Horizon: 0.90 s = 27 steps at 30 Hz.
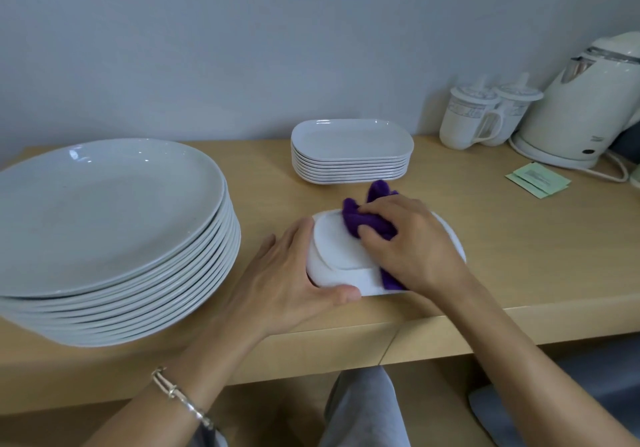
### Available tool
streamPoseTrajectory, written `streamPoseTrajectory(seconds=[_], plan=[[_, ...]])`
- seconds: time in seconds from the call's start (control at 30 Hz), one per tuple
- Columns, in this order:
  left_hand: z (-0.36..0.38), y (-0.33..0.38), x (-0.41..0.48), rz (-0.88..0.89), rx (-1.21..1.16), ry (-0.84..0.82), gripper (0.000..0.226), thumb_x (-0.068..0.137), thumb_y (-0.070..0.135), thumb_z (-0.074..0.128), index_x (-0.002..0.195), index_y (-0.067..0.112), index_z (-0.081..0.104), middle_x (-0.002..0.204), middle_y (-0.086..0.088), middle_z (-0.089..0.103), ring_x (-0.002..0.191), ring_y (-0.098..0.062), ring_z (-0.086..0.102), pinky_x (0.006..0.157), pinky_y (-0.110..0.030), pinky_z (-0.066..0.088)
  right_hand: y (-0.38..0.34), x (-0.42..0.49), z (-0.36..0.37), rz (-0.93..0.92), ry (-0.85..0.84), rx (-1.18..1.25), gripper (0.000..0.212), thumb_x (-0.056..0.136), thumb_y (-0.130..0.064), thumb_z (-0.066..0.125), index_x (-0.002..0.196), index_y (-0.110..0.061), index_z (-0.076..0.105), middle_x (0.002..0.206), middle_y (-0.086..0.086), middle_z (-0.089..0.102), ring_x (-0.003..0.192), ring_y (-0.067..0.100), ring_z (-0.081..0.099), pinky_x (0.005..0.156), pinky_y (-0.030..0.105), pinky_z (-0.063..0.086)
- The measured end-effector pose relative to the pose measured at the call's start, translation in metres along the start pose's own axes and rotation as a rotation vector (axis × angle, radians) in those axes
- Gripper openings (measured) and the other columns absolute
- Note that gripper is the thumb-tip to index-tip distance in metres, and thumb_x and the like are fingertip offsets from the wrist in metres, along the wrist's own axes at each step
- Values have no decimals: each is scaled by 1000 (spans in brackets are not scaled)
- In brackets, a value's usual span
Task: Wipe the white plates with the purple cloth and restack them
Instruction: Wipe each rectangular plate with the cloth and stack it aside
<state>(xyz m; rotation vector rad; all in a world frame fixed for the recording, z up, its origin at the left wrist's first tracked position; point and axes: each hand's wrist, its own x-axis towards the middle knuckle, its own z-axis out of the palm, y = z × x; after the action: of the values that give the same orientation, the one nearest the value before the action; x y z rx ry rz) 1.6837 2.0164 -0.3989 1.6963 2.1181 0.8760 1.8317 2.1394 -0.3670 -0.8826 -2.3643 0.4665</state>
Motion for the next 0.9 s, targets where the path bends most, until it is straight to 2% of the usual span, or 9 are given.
streamPoseTrajectory(seconds=[0.1, 0.2, 0.3, 0.37, 0.43, 0.57, 0.7, 0.8, 0.9], plan=[[-1, 2, 0, 0, 9, -9, 85, 67, 65, 71, 138, 44, 28, 131, 32, 36, 95, 19, 26, 91, -25, 31, 26, 1, -19, 129, 95, -71, 23, 82, -24, 61, 104, -21, 71, 103, -1, 65, 99, 20, 53, 80, 24, 35], [0, 0, 1, 1, 16, -15, 86, 65, 70, 67, 137, 44, 28, 131, 31, 37, 109, 9, 34, 97, -26, 30, 25, 4, -11, 178, 138, -140, 20, 83, -23, 58, 97, -18, 70, 96, 4, 63, 93, 28, 53, 77, 31, 38], [3, 0, 3, 0, 9, -19, 91, 59, 78, 59, 138, 41, 30, 130, 29, 42, 119, 1, 43, 102, -30, 33, -10, -2, 14, 9, 145, -141, 21, 79, -27, 57, 90, -16, 71, 89, 5, 65, 86, 28, 57, 75, 26, 34], [3, 1, 4, 13, 31, -20, 93, 59, 78, 56, 140, 39, 31, 130, 26, 43, 120, 3, 43, 106, -35, 35, -32, -10, 25, -113, 47, -77, 35, 78, -37, 51, 101, -18, 69, 99, 2, 66, 93, 22, 56, 81, 22, 35], [1, 1, 3, 19, 29, -23, 92, 59, 78, 56, 139, 39, 33, 127, 28, 43, 115, 7, 42, 105, -34, 36, -35, -12, 23, -133, -26, -13, 40, 79, -42, 47, 107, -22, 68, 105, -4, 65, 99, 16, 53, 84, 19, 35], [-3, 2, -1, -34, 1, -24, 87, 57, 75, 61, 132, 43, 32, 124, 31, 42, 107, 0, 39, 89, -30, 37, 1, -4, -5, 46, 43, -31, 25, 83, -27, 60, 106, -24, 69, 106, -4, 64, 100, 15, 51, 76, 20, 32], [-2, 3, 1, -37, 5, -17, 86, 60, 72, 64, 134, 45, 30, 127, 33, 40, 107, -2, 37, 87, -29, 35, 17, 15, -13, 193, 50, -172, 25, 86, -27, 53, 105, -20, 66, 102, 4, 60, 98, 27, 52, 76, 32, 39], [-1, 3, 1, -40, -3, -13, 86, 64, 68, 68, 136, 44, 29, 127, 33, 40, 104, 3, 36, 88, -28, 33, -6, 32, 9, 97, -14, -156, 29, 86, -30, 53, 110, -21, 65, 106, 6, 62, 102, 28, 54, 84, 33, 41], [-1, 1, 3, -17, -15, -23, 90, 61, 72, 64, 139, 43, 28, 127, 34, 40, 102, 19, 35, 94, -25, 34, -39, 42, 26, -55, -161, -78, 29, 87, -34, 54, 112, -26, 65, 108, 3, 64, 100, 24, 56, 84, 32, 42]])
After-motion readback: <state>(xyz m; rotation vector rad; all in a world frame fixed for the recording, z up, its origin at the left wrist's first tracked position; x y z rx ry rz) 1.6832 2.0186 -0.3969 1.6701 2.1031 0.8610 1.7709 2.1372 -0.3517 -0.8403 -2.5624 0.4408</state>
